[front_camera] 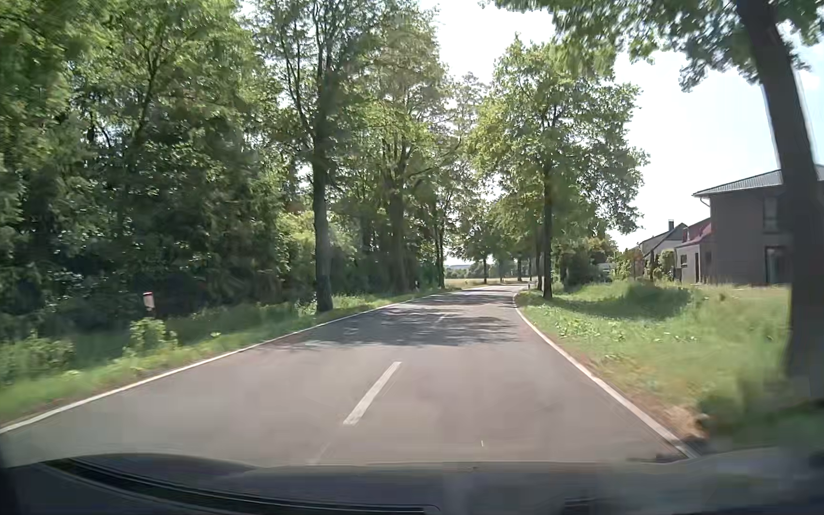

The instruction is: Follow the waypoints while adhering to traffic rules and regulations

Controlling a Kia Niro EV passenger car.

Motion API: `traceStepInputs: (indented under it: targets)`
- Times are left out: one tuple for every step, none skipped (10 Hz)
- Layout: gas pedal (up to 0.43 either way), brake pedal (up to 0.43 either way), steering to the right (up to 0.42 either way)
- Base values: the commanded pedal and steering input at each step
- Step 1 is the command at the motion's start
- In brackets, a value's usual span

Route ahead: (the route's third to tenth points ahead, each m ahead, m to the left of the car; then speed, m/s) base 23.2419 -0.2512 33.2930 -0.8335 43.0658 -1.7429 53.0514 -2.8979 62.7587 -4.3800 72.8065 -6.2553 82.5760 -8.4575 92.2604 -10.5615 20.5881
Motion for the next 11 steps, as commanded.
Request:
traceStepInputs:
  targets:
    - [0.0, 0.006, 0.023]
    - [0.0, 0.006, 0.023]
    - [0.0, 0.006, 0.024]
    - [0.047, 0.006, 0.023]
    - [0.079, 0.006, 0.021]
    - [0.098, 0.006, 0.021]
    - [0.118, 0.006, 0.021]
    - [0.118, 0.006, 0.021]
    - [0.138, 0.006, 0.021]
    - [0.169, 0.006, 0.021]
    - [0.169, 0.006, 0.021]
